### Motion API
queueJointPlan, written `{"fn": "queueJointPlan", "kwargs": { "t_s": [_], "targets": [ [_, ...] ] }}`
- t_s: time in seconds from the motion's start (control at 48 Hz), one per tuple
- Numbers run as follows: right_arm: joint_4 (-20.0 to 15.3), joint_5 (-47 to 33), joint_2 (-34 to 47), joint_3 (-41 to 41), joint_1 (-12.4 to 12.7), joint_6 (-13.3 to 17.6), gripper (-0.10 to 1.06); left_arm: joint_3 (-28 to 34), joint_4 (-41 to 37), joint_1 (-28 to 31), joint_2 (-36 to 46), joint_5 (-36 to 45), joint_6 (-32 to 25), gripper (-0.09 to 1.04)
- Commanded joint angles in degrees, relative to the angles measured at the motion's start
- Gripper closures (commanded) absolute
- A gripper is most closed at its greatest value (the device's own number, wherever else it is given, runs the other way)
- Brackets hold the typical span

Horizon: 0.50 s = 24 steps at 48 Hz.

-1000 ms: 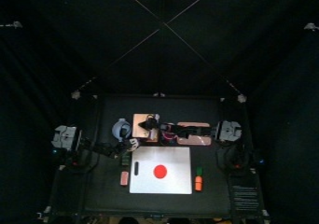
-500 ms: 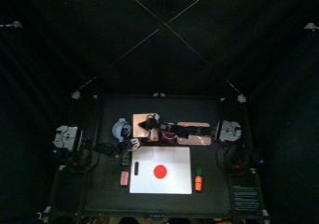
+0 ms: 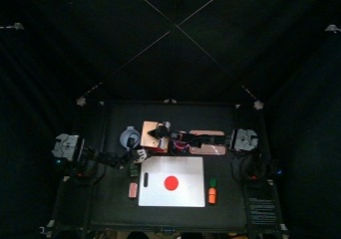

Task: Get the cutter from the drawer then cut the dough then place the extra dough in the bowl
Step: Open the drawer

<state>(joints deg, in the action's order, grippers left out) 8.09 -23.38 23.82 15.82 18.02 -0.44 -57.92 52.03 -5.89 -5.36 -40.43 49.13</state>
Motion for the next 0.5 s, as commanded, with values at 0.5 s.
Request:
{"fn": "queueJointPlan", "kwargs": {
  "t_s": [0.5],
  "targets": [
    [0.18, 2.29, -0.62, -0.26, 0.62, 0.0, 1.01, 1.58, 0.44, -6.42, 0.7, 3.6, 0.18, 0.41]
  ]
}}
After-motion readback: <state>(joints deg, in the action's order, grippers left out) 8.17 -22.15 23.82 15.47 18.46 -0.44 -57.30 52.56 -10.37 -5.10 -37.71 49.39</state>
